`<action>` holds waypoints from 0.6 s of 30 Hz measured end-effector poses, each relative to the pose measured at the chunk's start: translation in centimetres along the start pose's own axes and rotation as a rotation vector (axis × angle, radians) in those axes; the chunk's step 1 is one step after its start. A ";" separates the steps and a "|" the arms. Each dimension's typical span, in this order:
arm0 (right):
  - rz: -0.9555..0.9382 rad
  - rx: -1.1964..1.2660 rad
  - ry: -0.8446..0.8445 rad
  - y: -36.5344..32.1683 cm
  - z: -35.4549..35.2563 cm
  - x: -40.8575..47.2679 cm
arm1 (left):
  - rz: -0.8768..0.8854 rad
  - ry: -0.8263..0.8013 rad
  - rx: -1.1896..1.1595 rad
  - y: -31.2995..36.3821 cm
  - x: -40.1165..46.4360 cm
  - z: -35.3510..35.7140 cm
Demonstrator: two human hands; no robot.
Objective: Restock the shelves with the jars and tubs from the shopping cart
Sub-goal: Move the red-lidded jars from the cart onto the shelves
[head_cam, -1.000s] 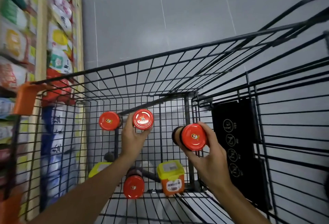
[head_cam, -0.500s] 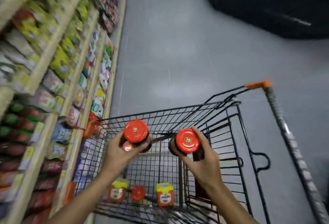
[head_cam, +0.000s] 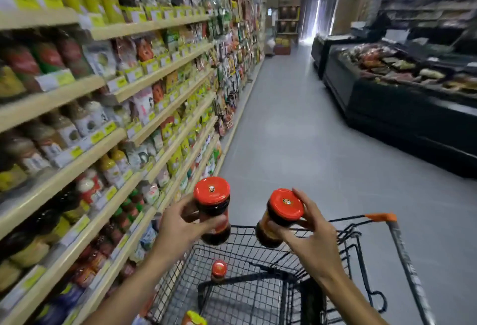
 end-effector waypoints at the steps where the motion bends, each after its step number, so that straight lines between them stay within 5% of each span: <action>1: -0.030 0.013 -0.007 -1.5 0.1 0.3 | 0.017 0.012 0.003 1.0 -0.5 -1.1; 18: -0.247 0.222 -0.271 -21.4 9.4 -7.7 | 0.074 0.442 -0.083 8.3 -16.0 -22.9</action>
Point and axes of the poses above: each hand's wrist, its own x-axis towards the middle knuckle, its own z-axis out of the palm, y = z × x, the point moved 1 cm from there along x, towards the middle knuckle, and after that the axes turned 9 degrees about y, right-handed, at the moved point
